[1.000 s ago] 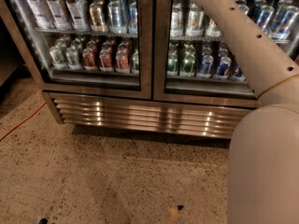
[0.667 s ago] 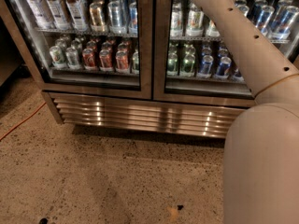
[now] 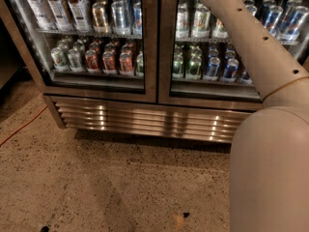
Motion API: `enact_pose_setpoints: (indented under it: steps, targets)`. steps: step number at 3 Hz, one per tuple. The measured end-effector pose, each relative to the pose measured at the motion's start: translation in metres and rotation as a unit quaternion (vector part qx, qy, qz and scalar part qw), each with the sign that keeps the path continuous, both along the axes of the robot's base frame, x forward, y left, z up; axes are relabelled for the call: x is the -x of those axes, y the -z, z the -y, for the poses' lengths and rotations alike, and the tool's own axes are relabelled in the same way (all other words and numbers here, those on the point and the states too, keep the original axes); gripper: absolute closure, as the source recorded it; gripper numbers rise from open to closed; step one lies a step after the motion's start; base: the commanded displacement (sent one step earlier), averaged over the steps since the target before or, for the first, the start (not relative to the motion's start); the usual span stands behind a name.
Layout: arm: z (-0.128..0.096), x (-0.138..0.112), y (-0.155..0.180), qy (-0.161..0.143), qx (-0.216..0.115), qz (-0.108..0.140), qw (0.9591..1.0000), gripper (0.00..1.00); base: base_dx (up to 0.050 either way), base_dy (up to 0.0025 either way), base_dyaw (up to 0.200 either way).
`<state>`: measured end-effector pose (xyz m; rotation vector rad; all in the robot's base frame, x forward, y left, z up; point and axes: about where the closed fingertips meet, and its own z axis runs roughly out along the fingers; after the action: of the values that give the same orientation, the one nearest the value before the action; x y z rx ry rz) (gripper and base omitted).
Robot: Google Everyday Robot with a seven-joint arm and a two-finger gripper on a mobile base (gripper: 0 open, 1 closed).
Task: Open right fridge door
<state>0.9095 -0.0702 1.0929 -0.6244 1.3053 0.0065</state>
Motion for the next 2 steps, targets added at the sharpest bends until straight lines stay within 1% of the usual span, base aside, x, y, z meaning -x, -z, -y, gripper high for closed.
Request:
enact_pose_setpoints:
  steps: [1, 2]
  targets:
    - [0.004, 0.0013, -0.0005, 0.001, 0.001, 0.0, 1.0, 0.68, 0.0, 0.0, 0.0]
    - [-0.001, -0.0008, -0.0024, -0.002, 0.003, 0.0, 1.0, 0.7, 0.0, 0.0, 0.0]
